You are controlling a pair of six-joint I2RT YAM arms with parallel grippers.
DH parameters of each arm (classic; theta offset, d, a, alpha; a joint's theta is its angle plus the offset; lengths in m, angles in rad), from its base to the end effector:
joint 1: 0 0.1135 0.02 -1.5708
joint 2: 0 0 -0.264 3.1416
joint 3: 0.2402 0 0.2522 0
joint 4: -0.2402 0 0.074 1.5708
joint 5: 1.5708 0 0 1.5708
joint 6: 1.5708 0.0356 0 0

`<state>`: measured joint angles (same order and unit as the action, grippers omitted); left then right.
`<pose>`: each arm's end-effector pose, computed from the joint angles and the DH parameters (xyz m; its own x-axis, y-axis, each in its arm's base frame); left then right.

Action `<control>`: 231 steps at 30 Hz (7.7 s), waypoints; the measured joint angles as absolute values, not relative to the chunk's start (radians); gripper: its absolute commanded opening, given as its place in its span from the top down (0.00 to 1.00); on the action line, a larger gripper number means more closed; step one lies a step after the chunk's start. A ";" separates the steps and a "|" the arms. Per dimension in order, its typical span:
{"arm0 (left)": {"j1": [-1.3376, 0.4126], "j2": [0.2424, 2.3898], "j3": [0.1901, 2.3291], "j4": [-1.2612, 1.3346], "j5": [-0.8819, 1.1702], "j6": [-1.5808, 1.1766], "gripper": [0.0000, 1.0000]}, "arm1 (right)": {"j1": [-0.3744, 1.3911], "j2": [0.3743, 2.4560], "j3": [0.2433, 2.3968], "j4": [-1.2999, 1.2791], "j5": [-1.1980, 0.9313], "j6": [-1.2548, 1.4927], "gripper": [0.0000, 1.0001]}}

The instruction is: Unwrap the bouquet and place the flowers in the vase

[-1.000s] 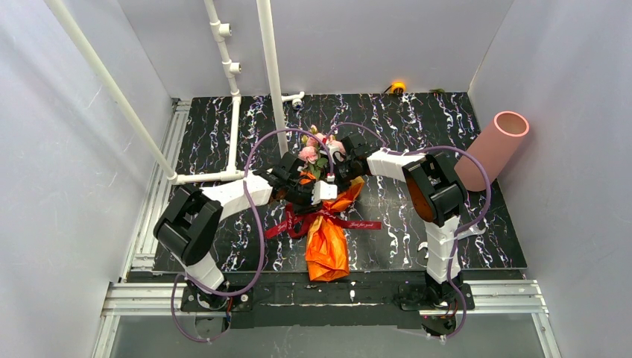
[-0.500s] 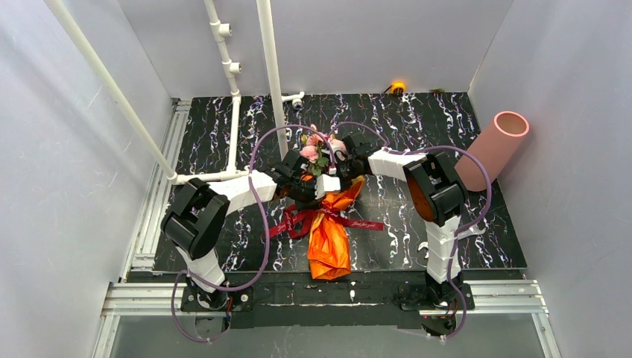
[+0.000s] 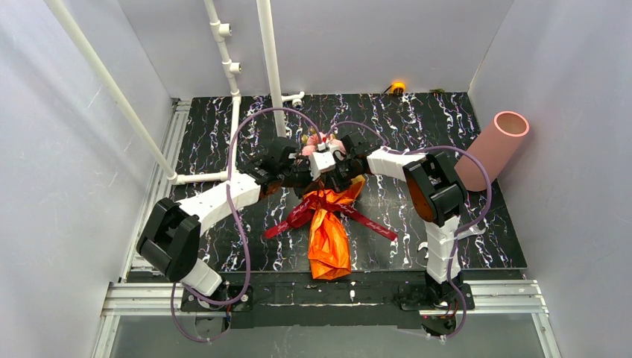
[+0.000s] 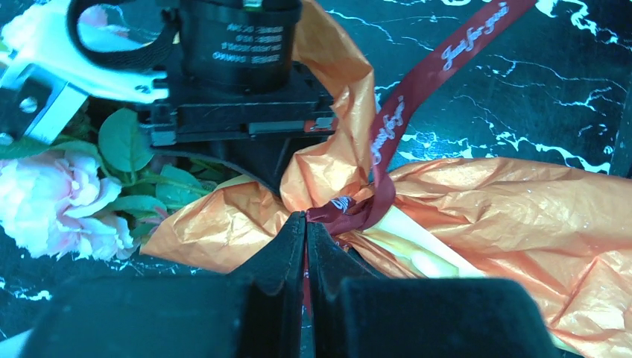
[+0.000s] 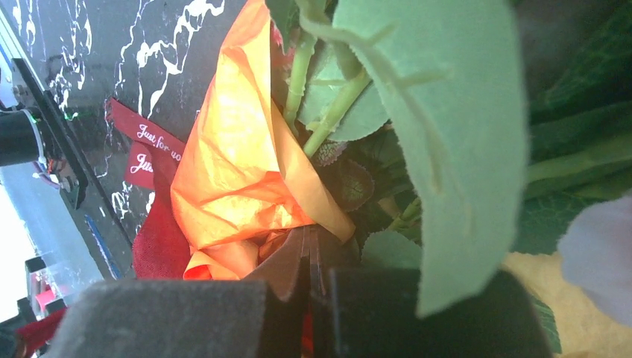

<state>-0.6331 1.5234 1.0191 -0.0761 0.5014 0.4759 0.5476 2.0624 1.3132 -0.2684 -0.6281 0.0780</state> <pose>0.2631 -0.2143 0.2537 -0.0068 0.5033 -0.8641 0.9517 0.2684 0.1488 0.3467 0.2359 0.1359 -0.7776 -0.4003 -0.4849 -0.6262 0.5630 0.5394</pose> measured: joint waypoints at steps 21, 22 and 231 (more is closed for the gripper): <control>-0.500 1.399 0.867 -0.091 0.428 0.371 0.45 | 0.548 2.061 1.315 -0.273 -0.629 0.055 0.99; -0.501 1.390 0.865 -0.099 0.447 0.405 0.44 | 0.548 2.061 1.315 -0.274 -0.628 0.055 0.99; -0.493 1.435 1.702 -0.460 0.475 0.428 1.00 | 0.482 1.577 1.358 -0.258 -0.791 0.116 0.08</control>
